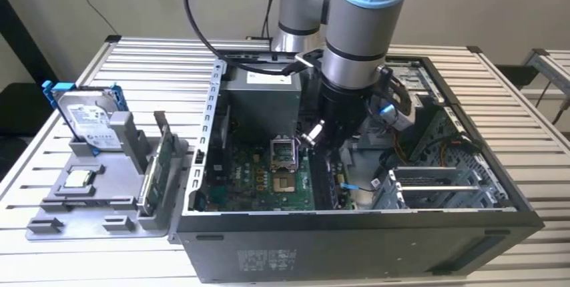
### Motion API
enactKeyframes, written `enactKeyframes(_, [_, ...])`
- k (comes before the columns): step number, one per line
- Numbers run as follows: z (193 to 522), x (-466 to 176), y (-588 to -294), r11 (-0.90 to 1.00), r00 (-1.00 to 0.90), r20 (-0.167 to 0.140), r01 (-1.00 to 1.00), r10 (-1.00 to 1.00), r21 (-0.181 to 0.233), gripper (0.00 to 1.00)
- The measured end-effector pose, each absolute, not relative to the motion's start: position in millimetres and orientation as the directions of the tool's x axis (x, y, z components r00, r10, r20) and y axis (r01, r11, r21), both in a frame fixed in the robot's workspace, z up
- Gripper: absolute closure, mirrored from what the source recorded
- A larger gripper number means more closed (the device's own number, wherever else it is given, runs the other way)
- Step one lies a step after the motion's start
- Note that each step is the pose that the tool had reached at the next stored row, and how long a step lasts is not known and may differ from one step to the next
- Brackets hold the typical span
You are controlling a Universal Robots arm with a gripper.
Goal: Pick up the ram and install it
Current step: 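Press down the ram until it locks into place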
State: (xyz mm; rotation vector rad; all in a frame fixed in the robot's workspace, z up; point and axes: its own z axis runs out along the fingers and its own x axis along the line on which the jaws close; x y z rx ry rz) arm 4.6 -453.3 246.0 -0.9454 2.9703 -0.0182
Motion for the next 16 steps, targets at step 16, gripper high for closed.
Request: enactKeyframes(16, [251.0, 8.2, -455.1, 0.783, -0.783, -0.019, -0.622, -0.622, -0.004, 0.89])
